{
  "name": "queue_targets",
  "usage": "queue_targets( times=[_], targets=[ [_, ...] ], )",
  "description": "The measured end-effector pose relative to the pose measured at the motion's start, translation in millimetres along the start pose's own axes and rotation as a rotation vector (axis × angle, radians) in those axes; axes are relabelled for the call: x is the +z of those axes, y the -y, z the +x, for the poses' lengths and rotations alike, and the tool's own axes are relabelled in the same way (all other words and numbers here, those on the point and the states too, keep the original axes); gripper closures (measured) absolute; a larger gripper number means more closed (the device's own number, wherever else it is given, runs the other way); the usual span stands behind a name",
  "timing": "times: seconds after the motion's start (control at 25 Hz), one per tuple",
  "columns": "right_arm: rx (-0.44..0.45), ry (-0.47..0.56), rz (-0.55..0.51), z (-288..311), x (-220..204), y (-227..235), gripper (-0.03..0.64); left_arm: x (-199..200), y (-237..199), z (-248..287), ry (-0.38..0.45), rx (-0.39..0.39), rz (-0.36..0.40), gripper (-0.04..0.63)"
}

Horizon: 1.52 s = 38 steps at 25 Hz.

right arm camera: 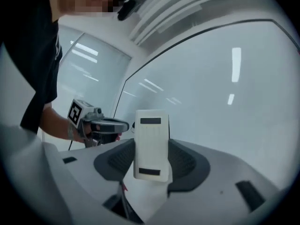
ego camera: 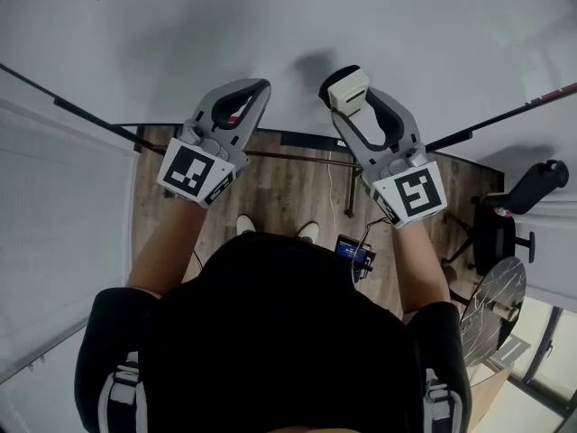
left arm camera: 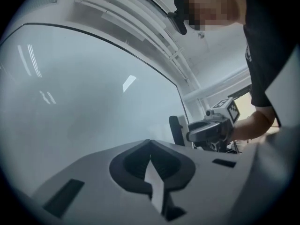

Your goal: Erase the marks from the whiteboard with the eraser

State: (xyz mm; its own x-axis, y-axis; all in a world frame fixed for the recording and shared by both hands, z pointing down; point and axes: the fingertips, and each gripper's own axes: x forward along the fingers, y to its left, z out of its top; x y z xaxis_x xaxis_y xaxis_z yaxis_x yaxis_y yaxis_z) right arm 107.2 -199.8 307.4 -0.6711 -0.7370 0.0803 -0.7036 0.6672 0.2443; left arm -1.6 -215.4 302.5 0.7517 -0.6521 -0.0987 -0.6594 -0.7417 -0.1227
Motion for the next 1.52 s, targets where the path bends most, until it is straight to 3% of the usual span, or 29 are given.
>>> queue_targets(
  times=[0.16, 0.48, 0.88, 1.2, 1.36, 1.52],
  targets=[
    [0.011, 0.074, 0.158, -14, -19, 1, 0.393, -17, 17, -2, -0.004, -0.044, -0.042, 0.591],
    [-0.032, 0.153, 0.286, -27, -50, -17, 0.394, -48, 43, -10, -0.023, -0.103, -0.131, 0.590],
    [-0.043, 0.138, 0.309, -29, -75, -22, 0.394, -74, 52, -20, -0.071, -0.113, -0.114, 0.590],
    [-0.056, 0.109, 0.294, -28, -82, -23, 0.394, -76, 59, -17, -0.084, -0.114, -0.106, 0.591],
    [-0.053, 0.122, 0.298, -31, -79, -25, 0.394, -69, 64, -17, -0.048, -0.130, -0.110, 0.591],
    [-0.045, 0.131, 0.302, -32, -77, -28, 0.394, -73, 63, -19, -0.081, -0.109, -0.114, 0.589]
  ],
)
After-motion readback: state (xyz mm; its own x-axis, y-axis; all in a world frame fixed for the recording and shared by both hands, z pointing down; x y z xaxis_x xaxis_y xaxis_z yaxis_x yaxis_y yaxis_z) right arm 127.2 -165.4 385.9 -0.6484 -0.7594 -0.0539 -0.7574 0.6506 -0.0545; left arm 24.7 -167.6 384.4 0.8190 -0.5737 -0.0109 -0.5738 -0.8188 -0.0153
